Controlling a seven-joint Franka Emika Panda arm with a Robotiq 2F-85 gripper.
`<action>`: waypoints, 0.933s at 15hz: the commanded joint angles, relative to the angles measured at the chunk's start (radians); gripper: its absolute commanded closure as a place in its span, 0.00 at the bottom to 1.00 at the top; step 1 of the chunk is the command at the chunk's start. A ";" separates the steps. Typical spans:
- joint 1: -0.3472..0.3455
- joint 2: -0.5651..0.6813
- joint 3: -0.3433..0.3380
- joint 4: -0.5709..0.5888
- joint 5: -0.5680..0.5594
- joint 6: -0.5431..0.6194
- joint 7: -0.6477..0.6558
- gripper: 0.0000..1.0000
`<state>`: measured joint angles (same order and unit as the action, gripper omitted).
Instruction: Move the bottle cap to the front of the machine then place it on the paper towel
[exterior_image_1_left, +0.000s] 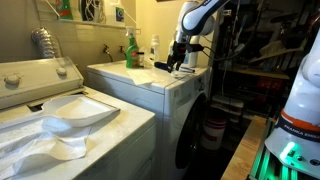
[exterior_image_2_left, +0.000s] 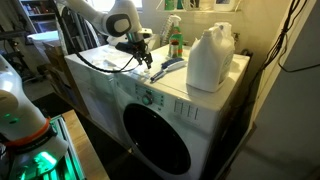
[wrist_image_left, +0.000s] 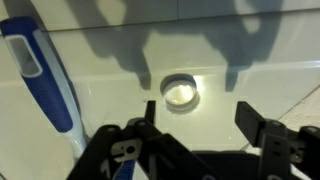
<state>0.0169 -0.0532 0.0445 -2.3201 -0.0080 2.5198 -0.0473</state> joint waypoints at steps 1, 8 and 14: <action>0.021 -0.065 0.000 -0.012 0.017 -0.081 -0.107 0.00; 0.051 -0.107 -0.009 0.020 0.023 -0.138 -0.379 0.00; 0.097 -0.045 0.014 0.127 -0.008 -0.182 -0.521 0.00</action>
<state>0.0972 -0.1363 0.0570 -2.2519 -0.0032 2.4046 -0.5393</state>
